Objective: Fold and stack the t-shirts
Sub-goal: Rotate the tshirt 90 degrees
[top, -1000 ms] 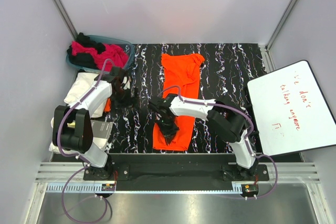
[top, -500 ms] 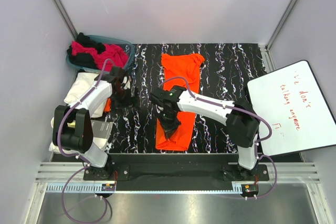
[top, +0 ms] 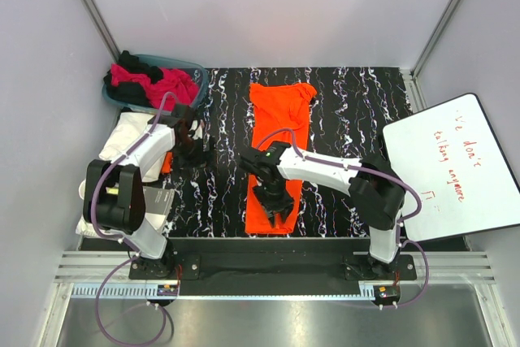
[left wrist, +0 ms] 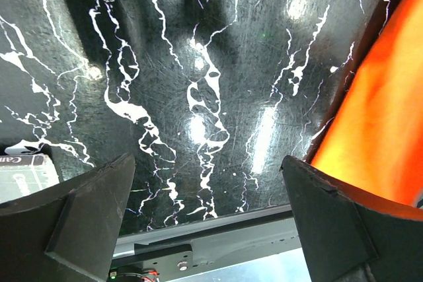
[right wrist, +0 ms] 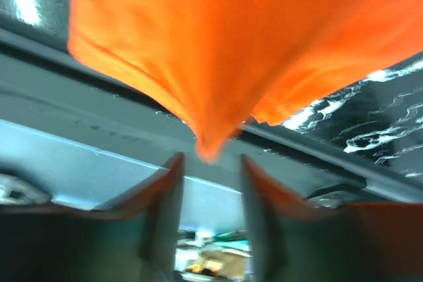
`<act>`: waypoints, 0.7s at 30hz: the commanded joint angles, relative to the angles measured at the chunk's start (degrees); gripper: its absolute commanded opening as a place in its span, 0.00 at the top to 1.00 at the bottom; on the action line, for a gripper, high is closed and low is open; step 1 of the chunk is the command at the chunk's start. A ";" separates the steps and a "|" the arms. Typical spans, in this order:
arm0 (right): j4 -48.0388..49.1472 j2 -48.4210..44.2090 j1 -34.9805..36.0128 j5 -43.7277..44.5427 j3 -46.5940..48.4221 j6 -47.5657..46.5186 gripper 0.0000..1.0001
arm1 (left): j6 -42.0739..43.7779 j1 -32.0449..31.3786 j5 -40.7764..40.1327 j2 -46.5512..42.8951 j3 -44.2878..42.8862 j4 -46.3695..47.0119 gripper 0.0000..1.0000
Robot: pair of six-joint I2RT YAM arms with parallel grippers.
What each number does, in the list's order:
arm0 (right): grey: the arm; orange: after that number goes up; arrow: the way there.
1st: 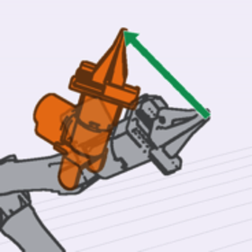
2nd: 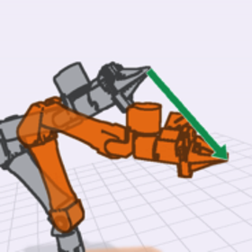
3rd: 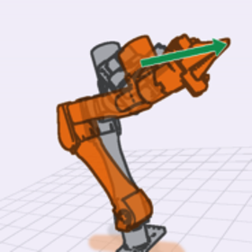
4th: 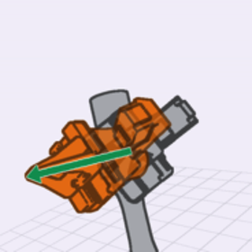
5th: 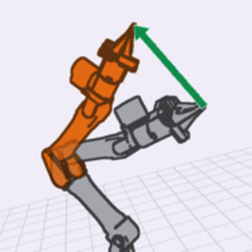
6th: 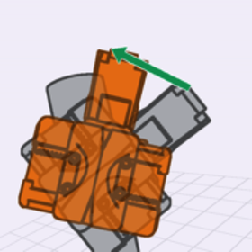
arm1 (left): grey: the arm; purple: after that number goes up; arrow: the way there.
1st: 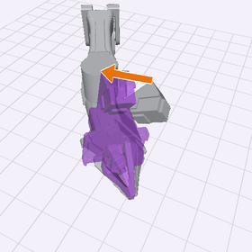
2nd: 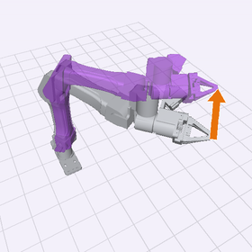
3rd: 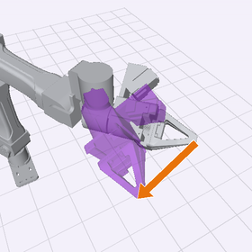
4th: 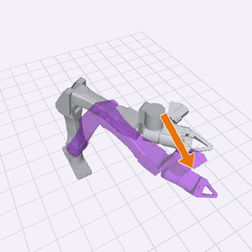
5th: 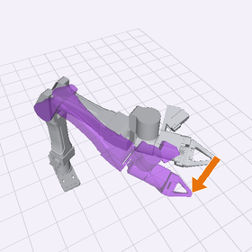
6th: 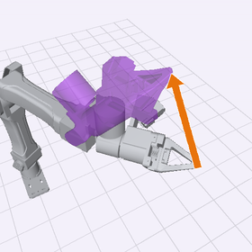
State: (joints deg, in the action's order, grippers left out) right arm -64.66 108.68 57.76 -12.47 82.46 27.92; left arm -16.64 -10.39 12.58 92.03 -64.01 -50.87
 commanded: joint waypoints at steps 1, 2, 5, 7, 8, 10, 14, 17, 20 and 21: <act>-1.43 -5.48 0.60 7.35 3.49 0.38 0.38 | 0.74 0.20 3.15 -0.62 0.28 1.30 0.01; -1.52 -8.46 0.60 9.37 4.37 0.64 0.14 | 0.65 -0.06 4.20 -0.97 0.55 1.48 0.01; -1.17 -13.30 -0.54 16.15 6.14 1.60 0.00 | 0.56 -1.56 6.49 -2.73 2.22 2.70 0.01; -0.12 -15.51 -4.30 17.65 4.30 2.40 0.00 | 0.30 -3.57 8.15 -4.22 3.88 4.11 0.01; 0.76 -17.69 -6.49 16.00 0.81 3.27 0.00 | -0.14 -4.19 8.86 -4.75 4.50 5.33 0.01; 4.62 -21.91 -13.52 13.62 -6.20 4.68 0.00 | -1.63 -5.77 12.72 -5.80 6.78 7.01 0.01; 15.06 -27.73 -23.20 6.17 -18.10 7.14 0.00 | -6.90 -7.01 20.28 -6.77 13.71 15.77 0.01; 19.82 -28.44 -28.39 1.59 -24.00 9.60 0.00 | -10.77 -8.15 23.27 -6.08 16.71 20.10 0.01; 24.13 -26.16 -29.72 -3.67 -27.25 12.59 0.02 | -11.39 -9.82 24.60 -3.71 17.51 20.90 0.06; 25.02 -24.24 -29.81 -5.36 -27.87 13.55 0.06 | -11.48 -10.60 25.21 -3.09 17.69 21.08 0.07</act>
State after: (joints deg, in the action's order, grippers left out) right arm -48.93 81.80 28.51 -8.27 56.66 36.27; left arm -25.02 -18.94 31.79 87.11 -47.00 -35.83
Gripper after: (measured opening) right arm 0.989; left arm 0.956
